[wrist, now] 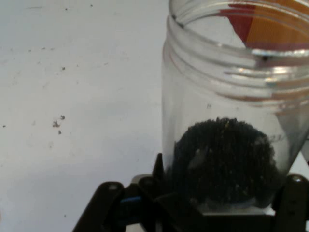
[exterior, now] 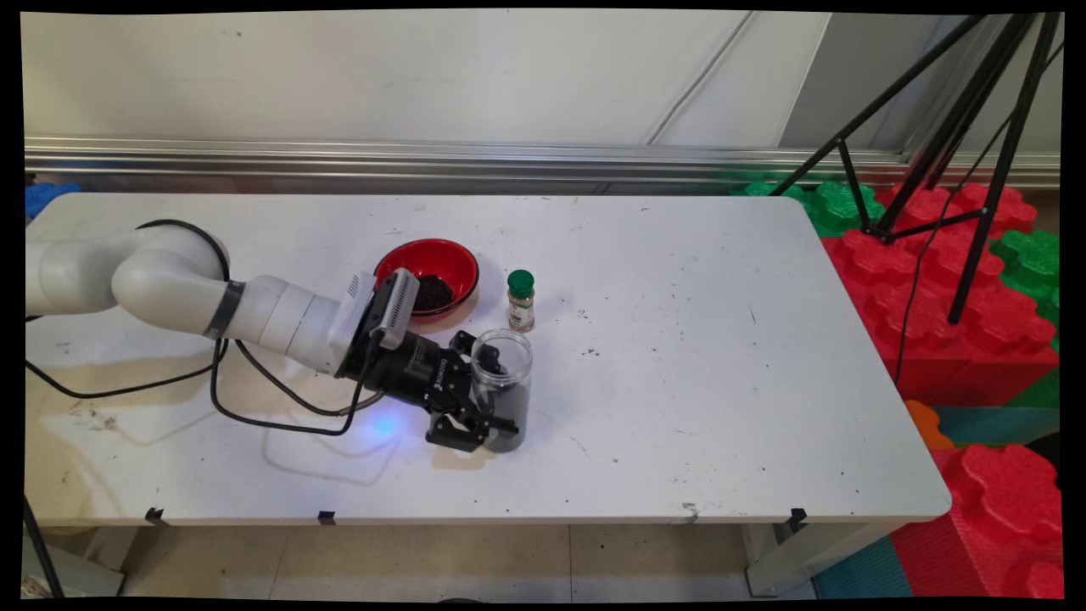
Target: Place the picked object on the table
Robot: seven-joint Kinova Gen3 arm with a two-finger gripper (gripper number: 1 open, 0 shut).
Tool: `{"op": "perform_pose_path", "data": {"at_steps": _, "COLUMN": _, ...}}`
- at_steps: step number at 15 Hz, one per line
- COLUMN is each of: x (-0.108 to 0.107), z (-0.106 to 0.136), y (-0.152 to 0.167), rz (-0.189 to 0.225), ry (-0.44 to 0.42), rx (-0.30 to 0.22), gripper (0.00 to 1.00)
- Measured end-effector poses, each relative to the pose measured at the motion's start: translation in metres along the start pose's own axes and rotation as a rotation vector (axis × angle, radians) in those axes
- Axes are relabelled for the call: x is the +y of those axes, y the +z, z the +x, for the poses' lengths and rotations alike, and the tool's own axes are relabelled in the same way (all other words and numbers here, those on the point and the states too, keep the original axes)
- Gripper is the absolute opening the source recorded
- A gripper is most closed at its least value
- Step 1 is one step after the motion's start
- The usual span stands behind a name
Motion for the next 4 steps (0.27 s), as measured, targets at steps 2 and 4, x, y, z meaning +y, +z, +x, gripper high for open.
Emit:
{"op": "perform_pose_path", "data": {"at_steps": 2, "x": 0.0013, "z": -0.0030, "y": 0.0023, "rz": 0.000, "ry": -0.004, "rx": 0.001, "gripper": 1.00}}
{"op": "perform_pose_path", "data": {"at_steps": 4, "x": 0.0021, "z": -0.0050, "y": 0.0040, "rz": 0.000, "ry": -0.005, "rx": 0.003, "gripper": 1.00}}
